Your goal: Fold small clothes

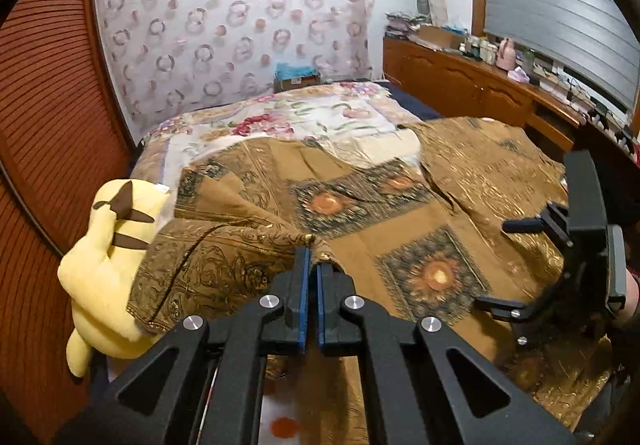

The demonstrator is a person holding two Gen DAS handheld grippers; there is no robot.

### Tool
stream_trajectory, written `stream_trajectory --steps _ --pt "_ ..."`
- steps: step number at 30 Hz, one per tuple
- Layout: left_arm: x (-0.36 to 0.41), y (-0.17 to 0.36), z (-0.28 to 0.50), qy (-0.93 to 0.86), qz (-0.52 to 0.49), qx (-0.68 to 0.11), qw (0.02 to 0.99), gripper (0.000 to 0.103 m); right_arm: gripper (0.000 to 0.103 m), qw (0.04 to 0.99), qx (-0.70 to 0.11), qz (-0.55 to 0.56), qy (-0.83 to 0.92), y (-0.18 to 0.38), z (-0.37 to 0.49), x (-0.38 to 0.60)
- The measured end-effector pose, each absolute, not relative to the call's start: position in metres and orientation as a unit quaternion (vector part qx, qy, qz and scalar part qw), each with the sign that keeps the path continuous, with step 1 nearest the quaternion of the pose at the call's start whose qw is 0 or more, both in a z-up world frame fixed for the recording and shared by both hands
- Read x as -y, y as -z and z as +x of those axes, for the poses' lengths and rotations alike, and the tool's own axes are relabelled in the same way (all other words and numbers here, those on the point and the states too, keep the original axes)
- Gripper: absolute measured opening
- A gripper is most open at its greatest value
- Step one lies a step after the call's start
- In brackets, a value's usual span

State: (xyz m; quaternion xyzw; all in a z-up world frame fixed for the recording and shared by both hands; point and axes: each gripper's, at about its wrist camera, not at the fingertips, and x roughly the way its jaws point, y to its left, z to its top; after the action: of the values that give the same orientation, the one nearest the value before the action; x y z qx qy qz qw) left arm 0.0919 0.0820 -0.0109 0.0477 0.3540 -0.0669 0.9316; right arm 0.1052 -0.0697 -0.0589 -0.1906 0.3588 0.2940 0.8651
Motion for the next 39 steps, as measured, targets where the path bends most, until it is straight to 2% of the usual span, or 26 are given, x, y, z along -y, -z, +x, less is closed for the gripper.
stream_trajectory --steps 2,3,4,5,7,9,16,26,27,28,30,36,38,39 --pt "-0.081 0.012 0.088 0.067 0.045 -0.356 0.931 0.024 0.103 0.865 -0.359 -0.191 -0.294 0.059 0.105 0.07" --pt "-0.083 0.012 0.084 0.069 0.041 -0.355 0.932 0.037 0.103 0.865 -0.359 -0.191 -0.294 0.059 0.105 0.069" --pt "-0.085 0.012 0.079 0.072 0.036 -0.353 0.932 0.044 0.103 0.865 -0.359 -0.192 -0.294 0.059 0.104 0.07" --pt "-0.089 0.011 0.074 0.079 0.027 -0.35 0.933 0.046 0.103 0.865 -0.359 -0.192 -0.294 0.059 0.104 0.07" --pt "-0.093 0.01 0.067 0.083 0.013 -0.347 0.934 0.067 0.103 0.864 -0.359 -0.193 -0.294 0.059 0.103 0.07" --pt "-0.103 0.008 0.055 0.078 0.002 -0.336 0.939 0.078 0.103 0.864 -0.36 -0.194 -0.294 0.059 0.103 0.07" --pt "-0.138 0.02 0.052 0.019 -0.015 -0.339 0.94 0.078 0.103 0.863 -0.361 -0.197 -0.294 0.059 0.102 0.07" --pt "-0.185 0.082 0.09 -0.06 -0.032 -0.398 0.915 0.078 0.103 0.862 -0.361 -0.199 -0.295 0.059 0.102 0.07" --pt "-0.186 0.085 0.092 -0.061 -0.031 -0.402 0.913 0.076 0.103 0.862 -0.361 -0.199 -0.295 0.059 0.103 0.07" --pt "-0.188 0.088 0.094 -0.056 -0.03 -0.405 0.912 0.065 0.103 0.862 -0.361 -0.199 -0.295 0.059 0.102 0.07" --pt "-0.187 0.091 0.098 -0.051 -0.021 -0.413 0.909 0.051 0.103 0.862 -0.361 -0.199 -0.295 0.059 0.103 0.07" --pt "-0.183 0.093 0.108 -0.05 0.014 -0.421 0.905 0.045 0.103 0.861 -0.361 -0.201 -0.296 0.059 0.102 0.07" --pt "-0.181 0.092 0.11 -0.045 0.021 -0.422 0.905 0.038 0.103 0.861 -0.361 -0.201 -0.296 0.059 0.102 0.07" --pt "-0.181 0.091 0.111 -0.046 0.024 -0.421 0.906 0.028 0.103 0.861 -0.361 -0.2 -0.296 0.059 0.101 0.071"
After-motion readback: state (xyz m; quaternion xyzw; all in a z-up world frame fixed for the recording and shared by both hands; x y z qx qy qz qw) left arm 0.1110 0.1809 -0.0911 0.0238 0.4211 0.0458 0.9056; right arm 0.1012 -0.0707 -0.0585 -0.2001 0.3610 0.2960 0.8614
